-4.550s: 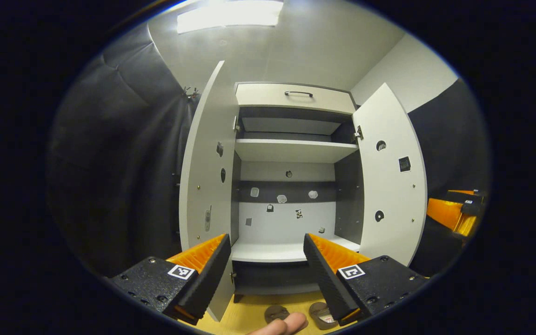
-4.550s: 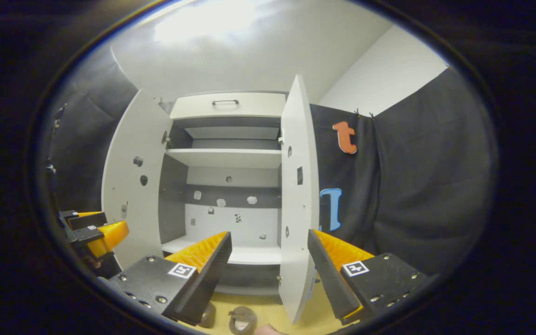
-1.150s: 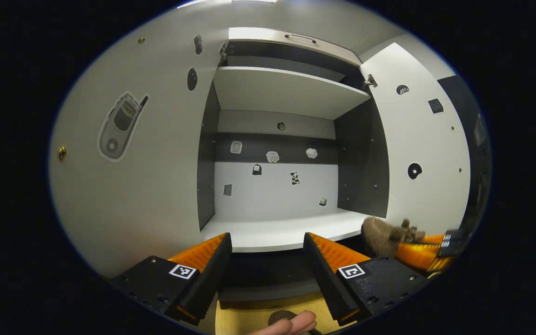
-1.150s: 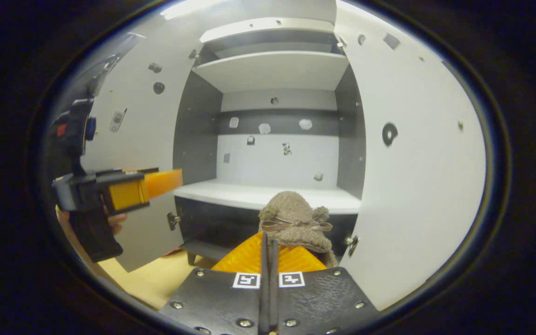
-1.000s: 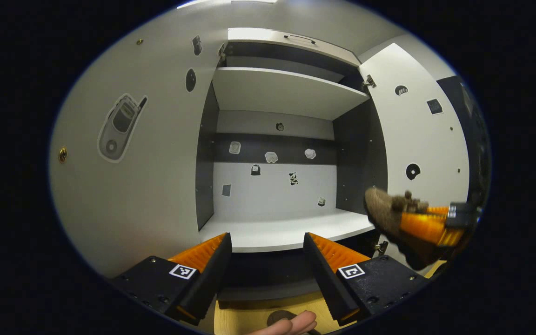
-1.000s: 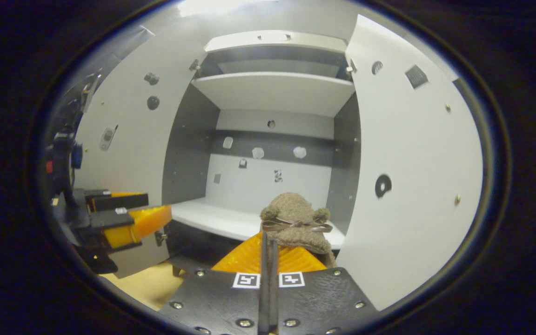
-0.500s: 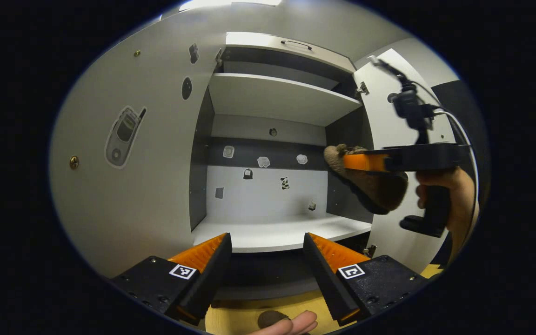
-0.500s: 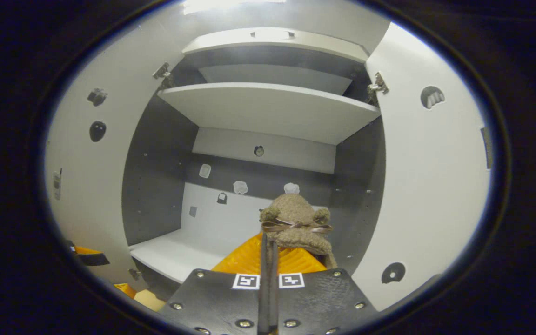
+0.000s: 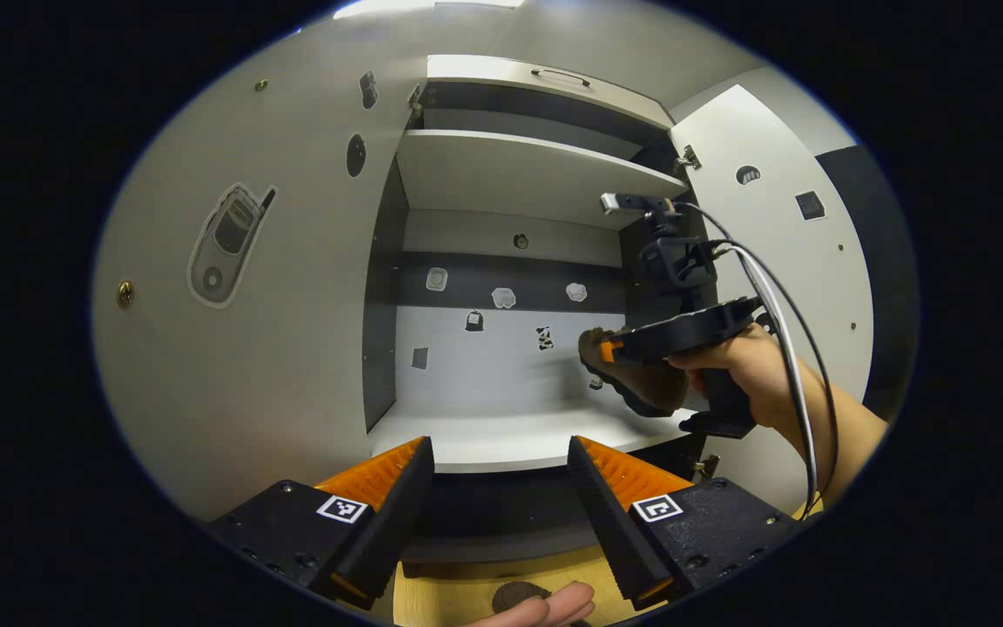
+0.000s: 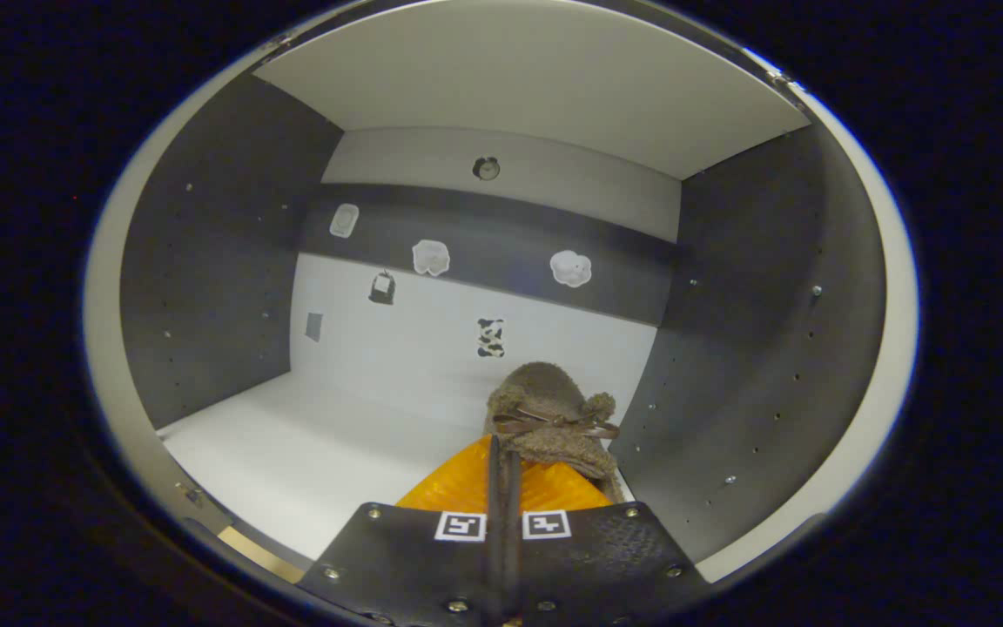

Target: Grab one shoe with the right hand and put it into the shoe cabinet, grab the other shoe with the left hand and put it into the shoe cabinet; then close the right door with the right hand and the left door with the left hand.

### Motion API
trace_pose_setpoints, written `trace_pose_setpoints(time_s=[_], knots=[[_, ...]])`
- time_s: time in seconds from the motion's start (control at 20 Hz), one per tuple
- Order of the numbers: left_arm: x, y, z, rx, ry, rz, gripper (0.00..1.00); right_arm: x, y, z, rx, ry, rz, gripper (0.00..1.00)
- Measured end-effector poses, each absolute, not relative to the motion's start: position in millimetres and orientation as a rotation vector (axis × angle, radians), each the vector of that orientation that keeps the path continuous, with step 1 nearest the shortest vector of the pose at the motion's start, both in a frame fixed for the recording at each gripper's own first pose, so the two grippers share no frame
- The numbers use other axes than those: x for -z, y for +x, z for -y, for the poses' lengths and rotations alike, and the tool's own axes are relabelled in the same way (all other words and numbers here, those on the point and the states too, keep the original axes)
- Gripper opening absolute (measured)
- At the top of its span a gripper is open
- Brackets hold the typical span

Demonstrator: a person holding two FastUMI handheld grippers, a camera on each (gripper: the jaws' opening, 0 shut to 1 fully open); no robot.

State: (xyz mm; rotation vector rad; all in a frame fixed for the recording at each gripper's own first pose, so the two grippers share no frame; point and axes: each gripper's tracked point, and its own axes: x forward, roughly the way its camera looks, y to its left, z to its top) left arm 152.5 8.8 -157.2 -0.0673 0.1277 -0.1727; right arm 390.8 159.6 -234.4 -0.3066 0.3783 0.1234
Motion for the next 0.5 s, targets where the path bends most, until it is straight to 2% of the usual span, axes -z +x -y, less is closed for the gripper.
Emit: trace_pose_setpoints(time_s=[0.15, 0.3, 0.4, 0.5], knots=[[162, 157, -11, 0.159, -0.063, -0.136, 0.94, 255, 407, -158, -0.114, -0.353, -0.411, 0.01], [167, 161, -14, 0.138, -0.064, -0.153, 0.94, 270, 410, -158, -0.121, -0.360, -0.457, 0.07], [170, 162, -15, 0.123, -0.064, -0.161, 0.95, 274, 407, -153, -0.118, -0.356, -0.473, 0.17], [172, 163, -13, 0.116, -0.060, -0.164, 0.95, 270, 396, -161, -0.160, -0.316, -0.485, 0.50]])
